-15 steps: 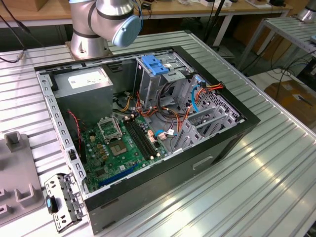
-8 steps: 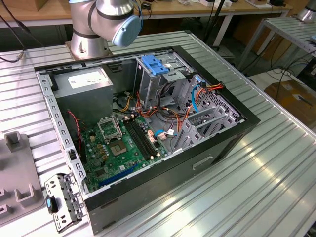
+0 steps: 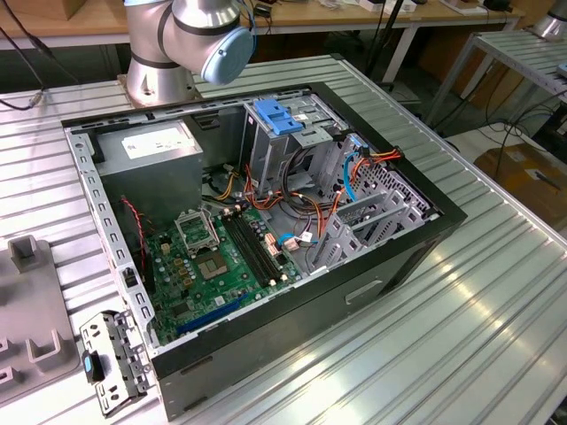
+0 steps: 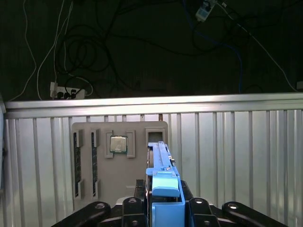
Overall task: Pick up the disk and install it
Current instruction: 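Pick up the disk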
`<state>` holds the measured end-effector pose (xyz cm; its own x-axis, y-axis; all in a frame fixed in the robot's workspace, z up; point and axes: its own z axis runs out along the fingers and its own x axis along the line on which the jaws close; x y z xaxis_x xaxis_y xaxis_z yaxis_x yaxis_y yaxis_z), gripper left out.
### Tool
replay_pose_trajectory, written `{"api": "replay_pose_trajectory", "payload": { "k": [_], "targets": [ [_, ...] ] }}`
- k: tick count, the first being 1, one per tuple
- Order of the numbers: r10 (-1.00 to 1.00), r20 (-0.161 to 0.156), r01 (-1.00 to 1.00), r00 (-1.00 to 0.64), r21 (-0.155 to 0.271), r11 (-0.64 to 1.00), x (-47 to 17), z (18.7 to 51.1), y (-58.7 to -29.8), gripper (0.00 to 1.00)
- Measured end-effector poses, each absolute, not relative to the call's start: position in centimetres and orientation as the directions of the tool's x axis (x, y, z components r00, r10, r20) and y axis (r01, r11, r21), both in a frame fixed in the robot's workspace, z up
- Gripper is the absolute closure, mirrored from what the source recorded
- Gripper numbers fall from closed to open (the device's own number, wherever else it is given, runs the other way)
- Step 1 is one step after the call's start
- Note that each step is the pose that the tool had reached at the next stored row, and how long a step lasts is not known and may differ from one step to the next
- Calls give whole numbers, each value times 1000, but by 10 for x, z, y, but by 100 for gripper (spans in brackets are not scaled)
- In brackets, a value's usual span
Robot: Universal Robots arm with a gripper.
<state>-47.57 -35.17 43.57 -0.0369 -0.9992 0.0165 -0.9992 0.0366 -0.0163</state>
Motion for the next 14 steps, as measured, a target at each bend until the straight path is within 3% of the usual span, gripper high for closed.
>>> {"api": "replay_pose_trajectory", "payload": {
  "k": [14],
  "targets": [
    [-999,16,-999,-37,-16,37,-476,452,-352,63]
  ]
}}
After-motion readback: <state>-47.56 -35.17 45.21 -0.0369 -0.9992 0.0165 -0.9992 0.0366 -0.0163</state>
